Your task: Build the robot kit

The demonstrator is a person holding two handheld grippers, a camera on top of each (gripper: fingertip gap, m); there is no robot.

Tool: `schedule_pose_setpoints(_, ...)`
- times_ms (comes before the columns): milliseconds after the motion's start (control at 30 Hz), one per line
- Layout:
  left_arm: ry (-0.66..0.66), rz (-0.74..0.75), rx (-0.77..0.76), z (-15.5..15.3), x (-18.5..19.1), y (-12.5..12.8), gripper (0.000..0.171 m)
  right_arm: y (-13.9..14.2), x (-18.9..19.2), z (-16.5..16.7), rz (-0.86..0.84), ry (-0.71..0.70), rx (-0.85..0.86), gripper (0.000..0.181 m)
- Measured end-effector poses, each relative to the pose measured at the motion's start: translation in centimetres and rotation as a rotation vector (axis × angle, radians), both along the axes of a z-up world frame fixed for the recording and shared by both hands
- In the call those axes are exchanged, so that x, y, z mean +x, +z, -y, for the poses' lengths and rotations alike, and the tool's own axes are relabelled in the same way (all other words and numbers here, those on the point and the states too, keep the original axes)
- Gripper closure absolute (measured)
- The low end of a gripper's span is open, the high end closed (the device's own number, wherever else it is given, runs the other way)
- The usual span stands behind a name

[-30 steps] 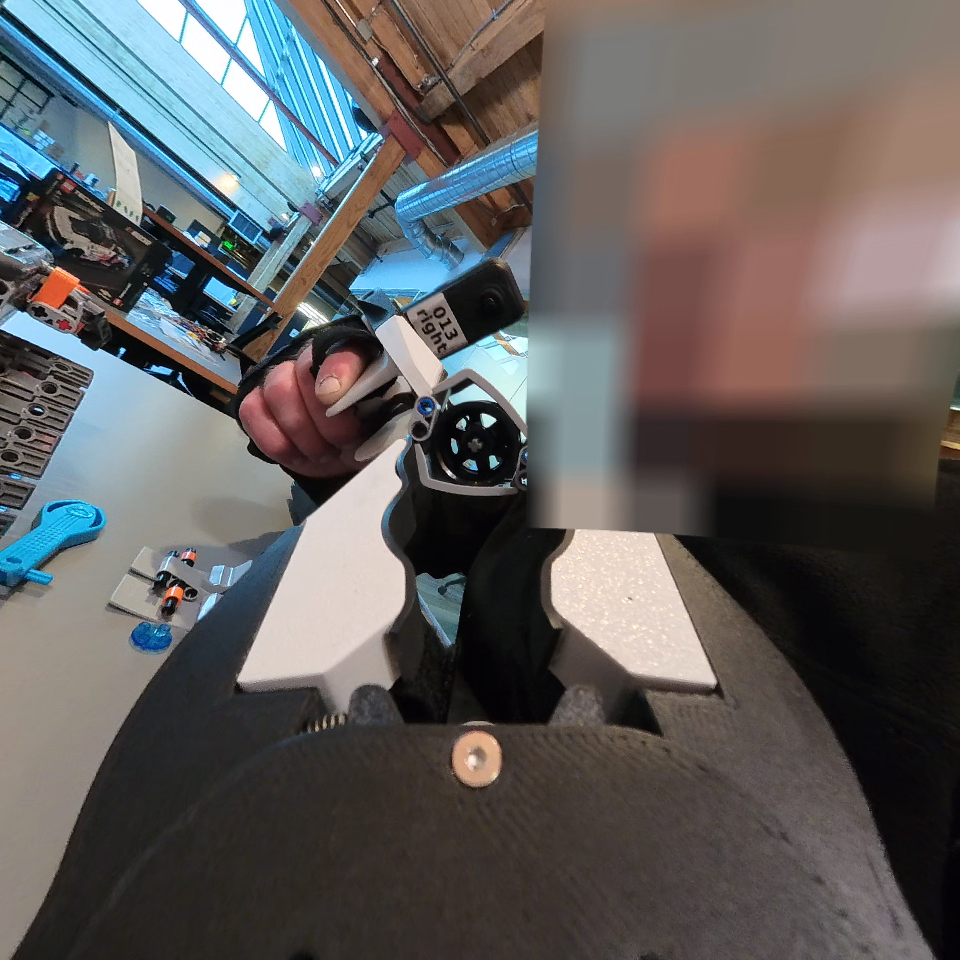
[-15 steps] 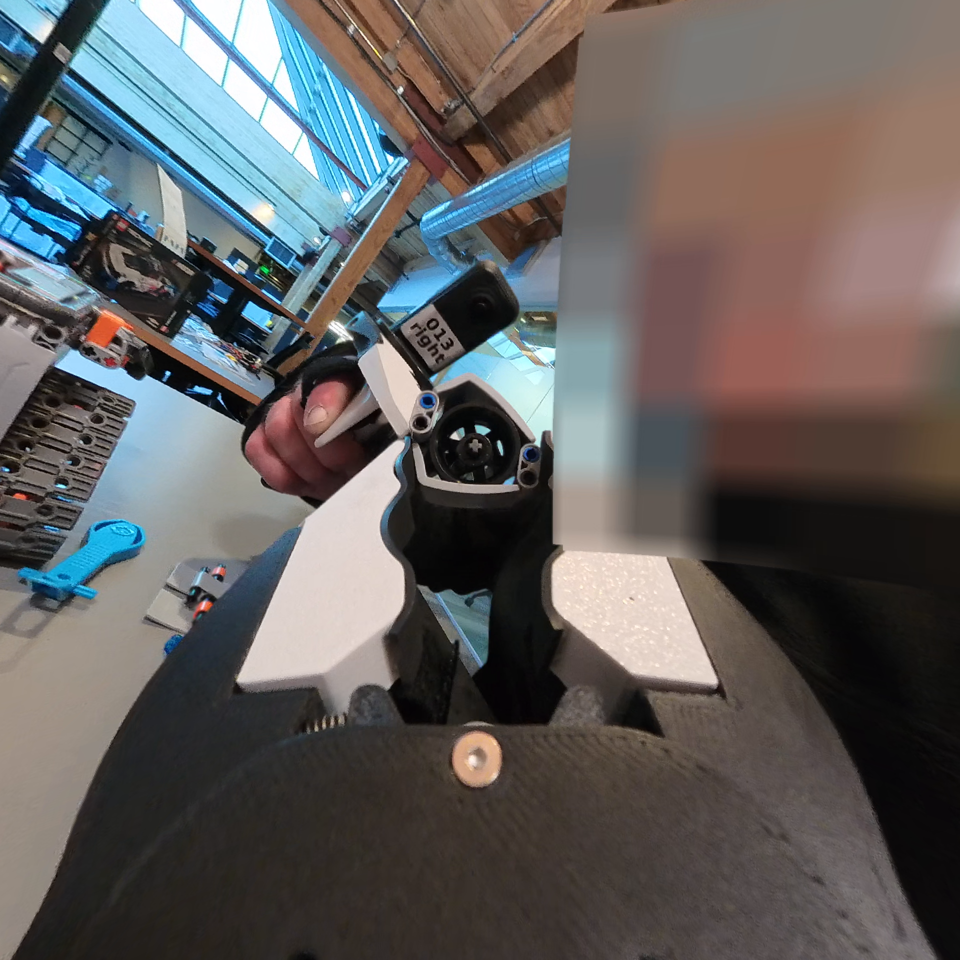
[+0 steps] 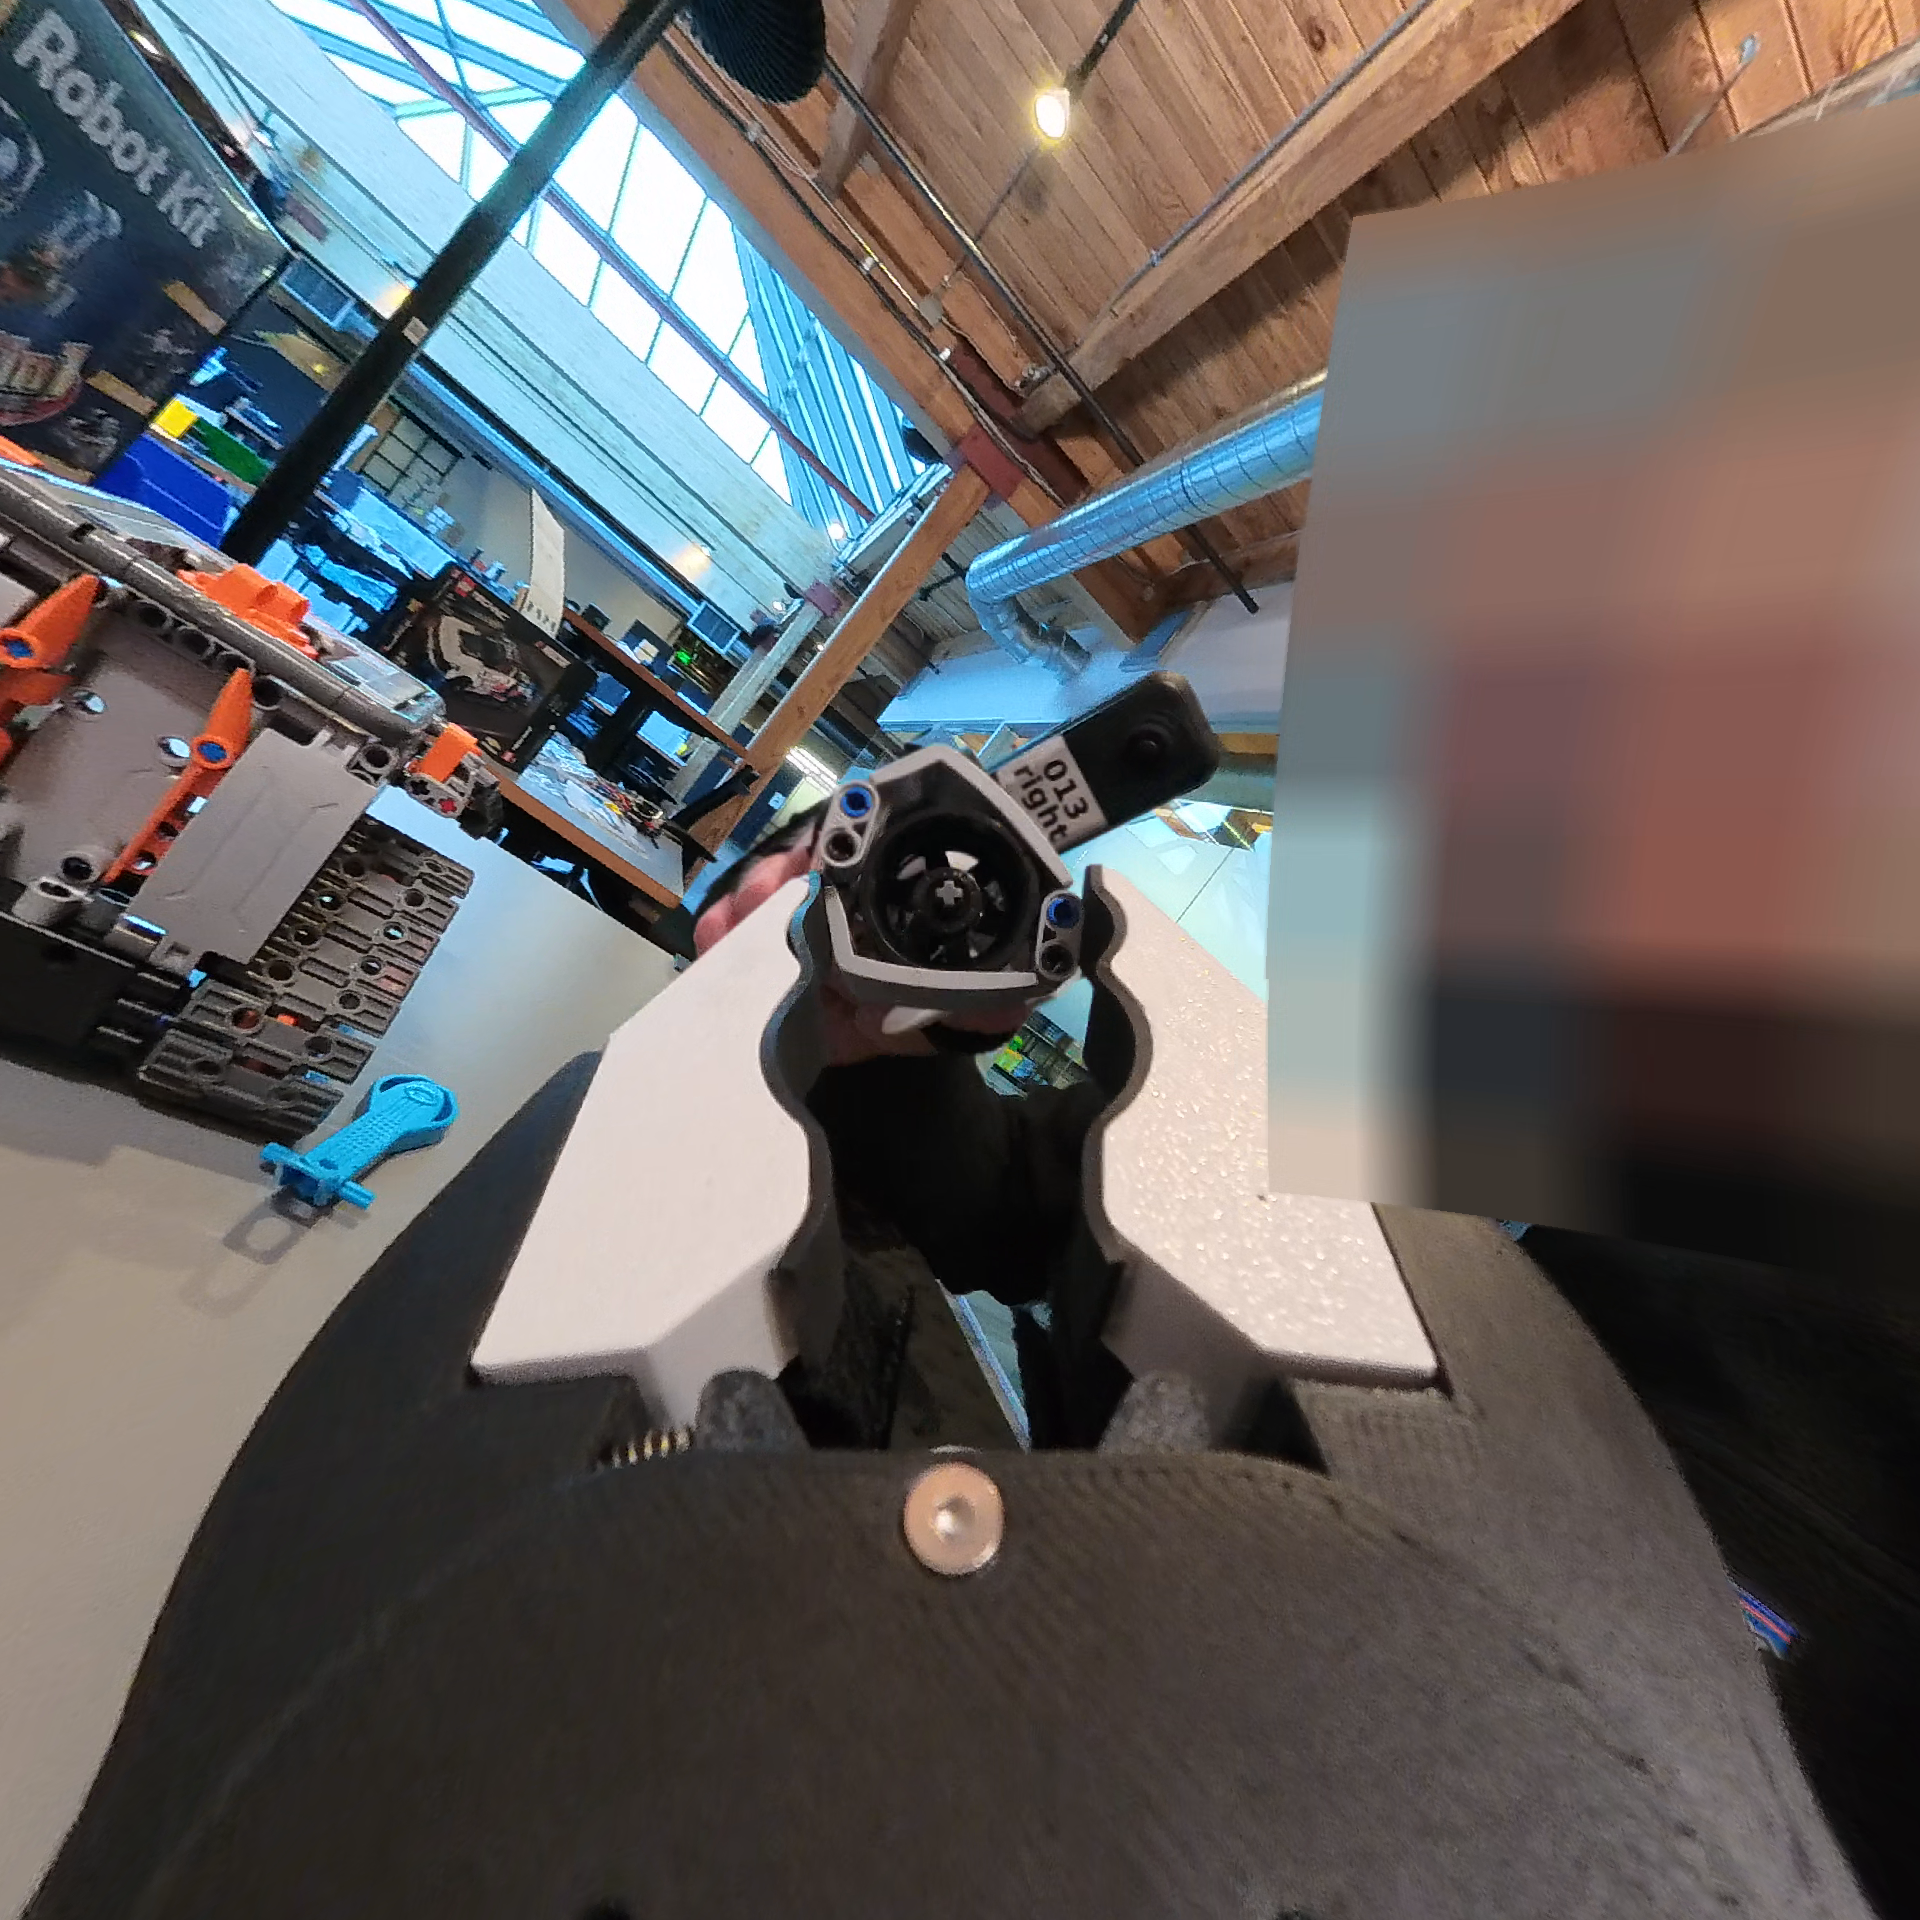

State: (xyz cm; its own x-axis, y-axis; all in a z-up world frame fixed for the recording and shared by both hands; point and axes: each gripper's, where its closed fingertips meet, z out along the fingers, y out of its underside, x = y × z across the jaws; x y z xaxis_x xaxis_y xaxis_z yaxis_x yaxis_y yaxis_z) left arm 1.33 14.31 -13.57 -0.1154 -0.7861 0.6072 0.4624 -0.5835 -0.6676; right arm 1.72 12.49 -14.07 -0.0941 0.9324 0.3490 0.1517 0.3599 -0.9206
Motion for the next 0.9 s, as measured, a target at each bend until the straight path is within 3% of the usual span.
schedule_pose_setpoints(33,0.004,-0.003,-0.002,0.0,0.0,0.0,0.126,0.2,-0.1,-0.4,-0.011,-0.027,-0.018,0.172)
schedule_pose_setpoints(133,0.03,0.0,-0.016,-0.4,0.0,-0.1,0.126,0.2,-0.3,-0.7,-0.019,-0.042,-0.058,0.175)
schedule_pose_setpoints(400,0.039,0.026,-0.04,-0.6,0.2,0.1,0.126,-0.2,-0.5,0.0,0.005,-0.101,0.236,0.181)
schedule_pose_setpoints(733,0.094,0.058,-0.057,-0.9,-0.1,0.3,0.126,0.2,-0.8,-0.4,-0.023,-0.186,0.327,0.181)
schedule_pose_setpoints(900,0.105,-0.007,-0.085,-1.3,0.2,-0.5,0.126,-0.6,-0.6,-0.7,0.028,-0.195,0.403,0.181)
